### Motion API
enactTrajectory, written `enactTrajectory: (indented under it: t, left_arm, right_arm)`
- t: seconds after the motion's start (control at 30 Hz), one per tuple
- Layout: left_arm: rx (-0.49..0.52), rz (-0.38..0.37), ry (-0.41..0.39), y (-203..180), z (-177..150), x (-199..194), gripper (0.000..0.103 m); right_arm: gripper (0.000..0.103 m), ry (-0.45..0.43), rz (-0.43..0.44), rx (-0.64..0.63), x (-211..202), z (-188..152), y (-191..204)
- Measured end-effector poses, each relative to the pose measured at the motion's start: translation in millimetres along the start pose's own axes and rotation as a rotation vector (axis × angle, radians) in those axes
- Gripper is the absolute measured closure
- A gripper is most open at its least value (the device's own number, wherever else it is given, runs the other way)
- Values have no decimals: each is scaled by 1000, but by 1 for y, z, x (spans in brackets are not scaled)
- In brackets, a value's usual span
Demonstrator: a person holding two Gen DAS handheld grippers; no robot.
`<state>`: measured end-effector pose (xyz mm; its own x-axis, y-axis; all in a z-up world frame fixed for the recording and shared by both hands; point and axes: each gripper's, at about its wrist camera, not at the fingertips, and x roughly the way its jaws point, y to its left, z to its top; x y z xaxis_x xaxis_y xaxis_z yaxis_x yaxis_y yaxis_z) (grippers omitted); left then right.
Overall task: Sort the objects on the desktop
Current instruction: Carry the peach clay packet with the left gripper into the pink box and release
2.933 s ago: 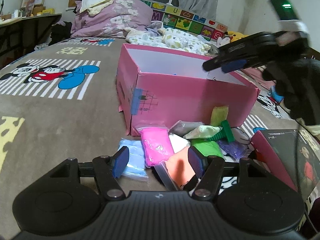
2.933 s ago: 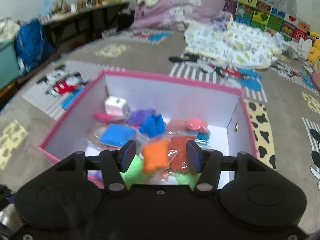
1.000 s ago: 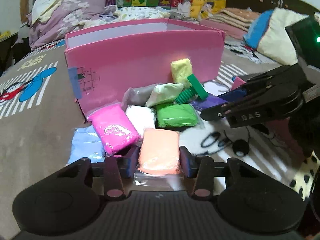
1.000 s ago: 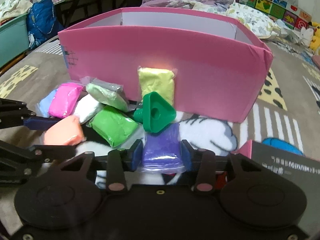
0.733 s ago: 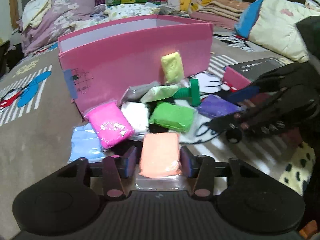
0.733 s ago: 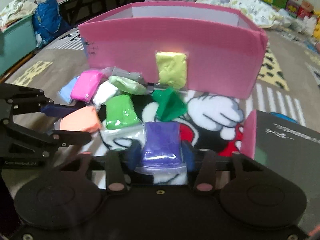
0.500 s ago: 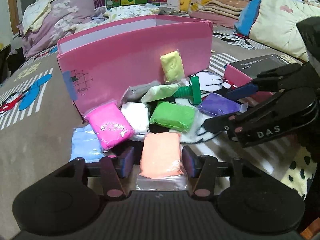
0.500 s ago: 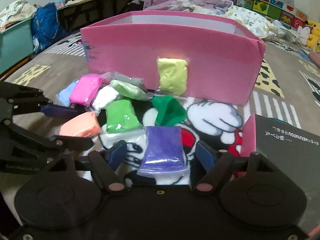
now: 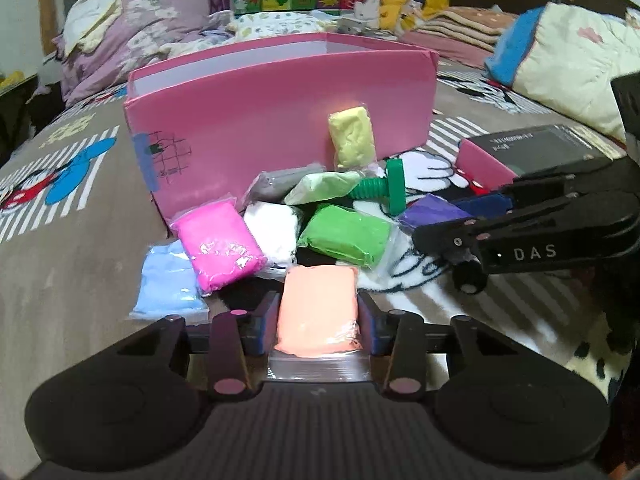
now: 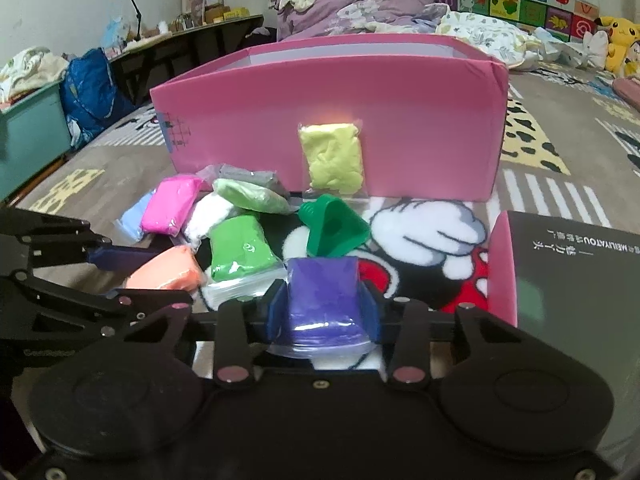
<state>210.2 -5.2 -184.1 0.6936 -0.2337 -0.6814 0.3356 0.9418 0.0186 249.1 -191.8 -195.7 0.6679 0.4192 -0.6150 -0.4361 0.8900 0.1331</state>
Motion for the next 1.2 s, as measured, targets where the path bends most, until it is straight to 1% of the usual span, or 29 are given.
enactTrajectory:
  t: [0.17, 0.47, 0.63, 0.9, 1.2]
  left_arm:
    - [-95, 16, 5, 1, 0, -4, 64]
    - [-172, 73, 26, -1, 3, -17, 64]
    - [-172, 106, 21, -3, 12, -28, 64]
    - [-165, 138, -30, -2, 41, -53, 64]
    - [-151, 172, -68, 4, 71, -65, 64]
  right_arm:
    - [65, -16, 31, 22, -7, 1, -6]
    - [65, -35, 74, 65, -15, 6, -16]
    - [65, -21, 86, 76, -11, 7, -18]
    - [65, 5, 98, 57, -4, 8, -10]
    - [65, 27, 121, 51, 4, 8, -7]
